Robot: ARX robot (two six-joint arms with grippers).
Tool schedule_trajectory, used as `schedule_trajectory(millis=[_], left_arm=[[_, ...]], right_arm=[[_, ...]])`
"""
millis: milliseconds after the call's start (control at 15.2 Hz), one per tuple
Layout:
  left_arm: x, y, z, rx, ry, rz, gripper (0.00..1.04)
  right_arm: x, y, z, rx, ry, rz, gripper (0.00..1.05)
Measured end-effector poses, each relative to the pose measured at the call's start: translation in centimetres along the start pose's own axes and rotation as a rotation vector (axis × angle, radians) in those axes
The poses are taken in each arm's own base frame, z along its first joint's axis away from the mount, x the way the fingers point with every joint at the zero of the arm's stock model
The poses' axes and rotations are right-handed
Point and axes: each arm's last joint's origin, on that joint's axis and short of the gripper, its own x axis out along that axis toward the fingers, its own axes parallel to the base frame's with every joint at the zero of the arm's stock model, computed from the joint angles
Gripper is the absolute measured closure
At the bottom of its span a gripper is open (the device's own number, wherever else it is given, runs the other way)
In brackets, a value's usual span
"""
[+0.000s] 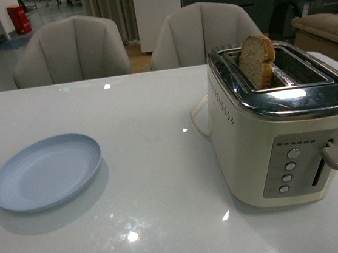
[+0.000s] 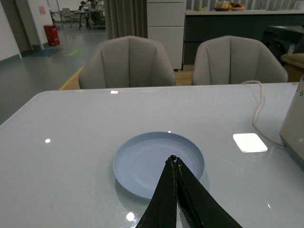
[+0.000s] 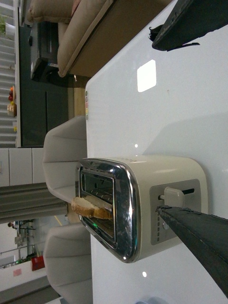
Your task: Left arm holds plate, right arm toasts bread
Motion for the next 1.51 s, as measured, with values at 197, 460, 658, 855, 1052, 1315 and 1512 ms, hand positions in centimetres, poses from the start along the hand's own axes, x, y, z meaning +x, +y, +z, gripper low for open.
schedule_trajectory(millis=[197, 460, 658, 855, 1052, 1315, 1512], left_arm=[[-0.7, 0.0, 0.3, 0.0, -0.017, 0.0, 1.03], [-1.6, 0.0, 0.3, 0.0, -0.016, 0.0, 1.03], [-2.0, 0.0, 0.3, 0.0, -0.018, 0.0, 1.03], [-2.3, 0.0, 0.3, 0.0, -0.02, 0.0, 1.03], [-3.3, 0.0, 0.2, 0.0, -0.017, 0.002, 1.03], [-3.3, 0.0, -0.1, 0.0, -0.004, 0.0, 1.03], [-3.3, 0.0, -0.1, 0.0, -0.004, 0.0, 1.0]], right_arm=[[0.0, 0.0, 0.0, 0.0, 0.0, 0.0, 0.06], [0.0, 0.0, 0.0, 0.0, 0.0, 0.0, 0.06], [0.0, 0.0, 0.0, 0.0, 0.0, 0.0, 0.06], [0.0, 0.0, 0.0, 0.0, 0.0, 0.0, 0.06], [0.0, 0.0, 0.0, 0.0, -0.001, 0.0, 0.06], [0.0, 0.0, 0.0, 0.0, 0.0, 0.0, 0.06], [0.0, 0.0, 0.0, 0.0, 0.0, 0.0, 0.06]])
